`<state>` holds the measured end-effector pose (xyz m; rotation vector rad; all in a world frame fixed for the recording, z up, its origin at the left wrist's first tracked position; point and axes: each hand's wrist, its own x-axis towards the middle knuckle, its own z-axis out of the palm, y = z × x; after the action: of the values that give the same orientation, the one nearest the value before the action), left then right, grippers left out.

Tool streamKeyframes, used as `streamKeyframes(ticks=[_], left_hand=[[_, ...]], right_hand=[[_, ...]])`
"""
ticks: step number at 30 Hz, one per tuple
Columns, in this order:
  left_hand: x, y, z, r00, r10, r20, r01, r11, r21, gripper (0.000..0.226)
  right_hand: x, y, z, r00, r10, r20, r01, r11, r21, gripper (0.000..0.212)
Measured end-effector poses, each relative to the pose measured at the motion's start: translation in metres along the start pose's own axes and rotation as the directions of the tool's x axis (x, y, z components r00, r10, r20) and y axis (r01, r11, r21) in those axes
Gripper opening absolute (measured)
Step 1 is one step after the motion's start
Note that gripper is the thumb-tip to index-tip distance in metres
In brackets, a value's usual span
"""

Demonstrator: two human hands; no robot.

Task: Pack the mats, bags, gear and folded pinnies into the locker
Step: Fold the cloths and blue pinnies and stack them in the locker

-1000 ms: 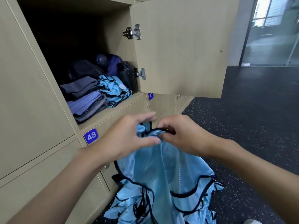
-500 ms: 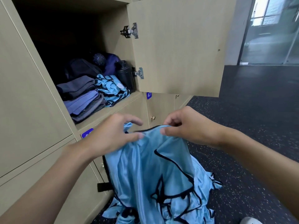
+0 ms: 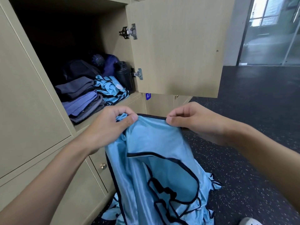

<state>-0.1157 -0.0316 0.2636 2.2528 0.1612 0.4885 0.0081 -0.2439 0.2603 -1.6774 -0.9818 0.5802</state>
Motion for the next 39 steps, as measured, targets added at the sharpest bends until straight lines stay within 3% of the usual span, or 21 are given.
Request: streamKeyframes(ticks=[3, 5, 8, 10, 16, 21, 25, 28, 32, 36, 39], left_hand=[[-0.002, -0.001, -0.007, 0.998, -0.060, 0.028, 0.058, 0.997, 0.057, 0.017], [-0.006, 0.006, 0.000, 0.996, -0.051, 0.077, 0.050, 0.999, 0.012, 0.014], [-0.010, 0.017, 0.021, 0.989, -0.006, 0.149, 0.024, 0.993, -0.118, 0.029], [-0.012, 0.021, 0.034, 0.985, 0.002, 0.174, 0.024, 0.989, -0.149, 0.023], [-0.006, 0.018, 0.030, 0.998, -0.008, 0.070, 0.022, 0.980, -0.200, 0.010], [-0.005, 0.018, 0.025, 0.999, 0.029, 0.035, -0.020, 0.973, -0.229, 0.009], [-0.004, 0.015, 0.023, 1.000, 0.005, -0.017, -0.008, 0.976, -0.216, 0.009], [-0.004, 0.015, 0.022, 1.000, 0.005, -0.008, -0.007, 0.978, -0.210, 0.008], [-0.004, 0.016, 0.022, 0.998, 0.032, -0.048, -0.038, 0.989, -0.140, 0.007], [-0.007, 0.021, 0.026, 0.988, 0.105, -0.116, -0.109, 0.993, -0.035, 0.010], [-0.013, 0.029, 0.029, 0.995, 0.099, -0.022, -0.099, 0.995, -0.012, 0.021]], right_hand=[[-0.001, -0.002, -0.002, 0.999, -0.003, -0.042, 0.005, 0.999, 0.045, 0.018], [0.000, -0.003, -0.002, 0.999, -0.009, -0.049, 0.013, 0.997, 0.082, 0.017], [0.001, -0.008, 0.006, 0.999, -0.033, -0.004, 0.034, 0.996, 0.083, 0.014], [0.001, -0.010, 0.011, 0.999, -0.046, 0.016, 0.045, 0.998, 0.053, 0.016], [0.000, -0.005, 0.011, 0.999, 0.002, 0.041, -0.003, 1.000, 0.006, 0.034], [0.003, -0.001, 0.012, 0.998, 0.019, -0.054, -0.024, 0.996, -0.083, 0.010], [0.003, -0.003, 0.011, 0.997, -0.005, -0.082, 0.008, 1.000, 0.029, 0.009], [0.001, -0.005, 0.010, 0.999, -0.037, 0.000, 0.037, 0.993, 0.116, 0.017], [0.000, -0.006, 0.008, 0.994, -0.076, 0.077, 0.072, 0.996, 0.055, 0.024], [0.004, -0.005, 0.011, 0.996, -0.081, -0.044, 0.081, 0.997, -0.003, 0.019], [0.008, -0.003, 0.014, 0.982, -0.111, -0.152, 0.107, 0.994, -0.035, 0.017]])
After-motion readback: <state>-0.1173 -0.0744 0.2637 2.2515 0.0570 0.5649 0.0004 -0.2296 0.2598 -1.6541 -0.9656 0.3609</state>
